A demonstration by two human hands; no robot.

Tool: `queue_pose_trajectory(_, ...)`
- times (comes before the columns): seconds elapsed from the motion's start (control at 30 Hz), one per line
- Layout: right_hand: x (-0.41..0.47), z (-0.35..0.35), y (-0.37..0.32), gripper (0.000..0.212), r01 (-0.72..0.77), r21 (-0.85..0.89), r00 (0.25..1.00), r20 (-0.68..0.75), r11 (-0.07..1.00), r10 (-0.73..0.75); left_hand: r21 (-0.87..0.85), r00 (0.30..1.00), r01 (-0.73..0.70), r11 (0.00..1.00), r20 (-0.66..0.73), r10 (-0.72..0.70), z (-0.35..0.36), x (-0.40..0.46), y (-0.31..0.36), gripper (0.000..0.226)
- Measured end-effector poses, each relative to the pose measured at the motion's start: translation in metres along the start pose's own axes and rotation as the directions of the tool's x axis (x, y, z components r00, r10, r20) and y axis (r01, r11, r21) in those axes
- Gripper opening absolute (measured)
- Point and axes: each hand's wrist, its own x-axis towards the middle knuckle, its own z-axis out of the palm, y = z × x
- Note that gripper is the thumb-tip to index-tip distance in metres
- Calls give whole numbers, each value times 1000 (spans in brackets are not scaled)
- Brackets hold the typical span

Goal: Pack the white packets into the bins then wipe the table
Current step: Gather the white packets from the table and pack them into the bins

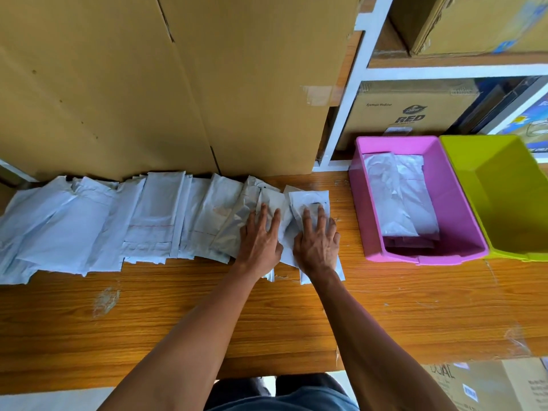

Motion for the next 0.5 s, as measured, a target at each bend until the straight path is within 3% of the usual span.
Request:
queue_pose_trajectory(0.33,-34,-49,-10,70,10,-29,991,-136,1000,-14,-233,985,14,972,-162,-53,-34,-21,16,83)
queue_pose_trajectory(0.5,-35,-93,-14,69,-12,-53,966,-257,999,-2,-331,959,-69,941,-280,-28,-70,-25,38,78)
